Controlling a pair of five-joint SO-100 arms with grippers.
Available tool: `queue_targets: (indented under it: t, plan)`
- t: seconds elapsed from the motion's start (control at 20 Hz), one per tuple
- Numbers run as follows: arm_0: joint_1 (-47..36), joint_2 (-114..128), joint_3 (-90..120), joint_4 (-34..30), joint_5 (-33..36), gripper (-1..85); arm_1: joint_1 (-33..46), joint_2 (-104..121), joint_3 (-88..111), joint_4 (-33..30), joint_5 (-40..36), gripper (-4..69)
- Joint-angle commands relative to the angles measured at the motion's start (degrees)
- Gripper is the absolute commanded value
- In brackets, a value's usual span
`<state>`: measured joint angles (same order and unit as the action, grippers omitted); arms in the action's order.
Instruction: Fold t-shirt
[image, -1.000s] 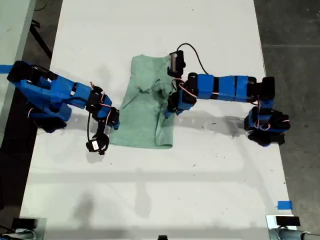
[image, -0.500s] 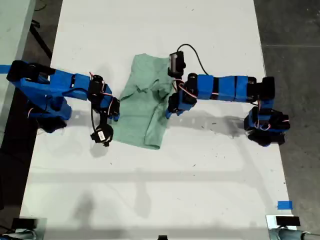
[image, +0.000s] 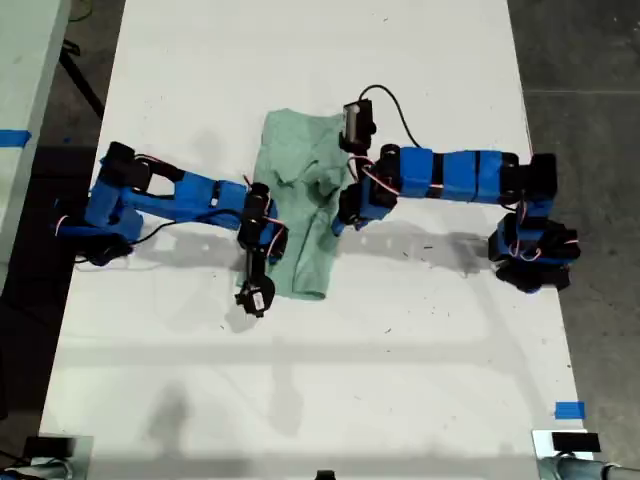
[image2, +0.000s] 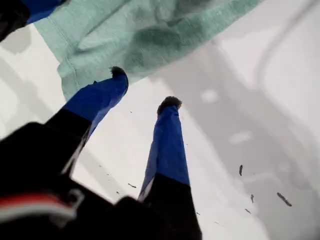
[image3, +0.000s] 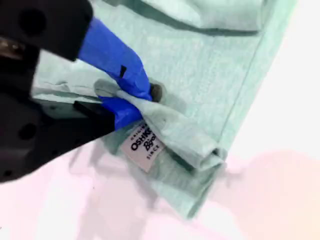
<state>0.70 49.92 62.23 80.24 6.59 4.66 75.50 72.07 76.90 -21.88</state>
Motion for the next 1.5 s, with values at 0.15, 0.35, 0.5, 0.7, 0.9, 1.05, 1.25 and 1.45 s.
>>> queue_targets:
  t: [0.15,0.35,0.5,0.7,0.9,1.05,1.25,1.45]
  plan:
    - [-1.58,2.2,-17.31,20.83,3.96,32.1,-1.41,6.5,1.49,-1.14,0.79,17.2]
    - [-0.26,21.88,-11.78,30.94,5.01,31.4,-2.81,9.32,1.93,1.32,1.93,17.0]
    - [5.19,34.45,-5.1,30.94,2.99,28.8,-6.33,13.18,1.85,4.04,4.48,16.0]
    - [11.87,39.9,0.35,30.94,-3.16,28.4,-12.92,18.28,1.93,7.65,9.49,13.2]
    - [17.31,44.56,6.59,29.79,-9.4,28.5,-20.13,22.24,1.58,7.56,14.85,13.2]
    - [19.25,46.41,8.53,28.21,-11.16,28.8,-22.94,22.32,-0.09,6.68,16.96,24.8]
    - [18.28,47.81,16.7,19.86,-10.9,29.3,-22.32,20.48,0.79,2.9,16.7,31.0]
    - [16.61,48.34,26.28,9.23,-10.46,29.5,-20.21,15.73,1.76,0.35,16.0,32.2]
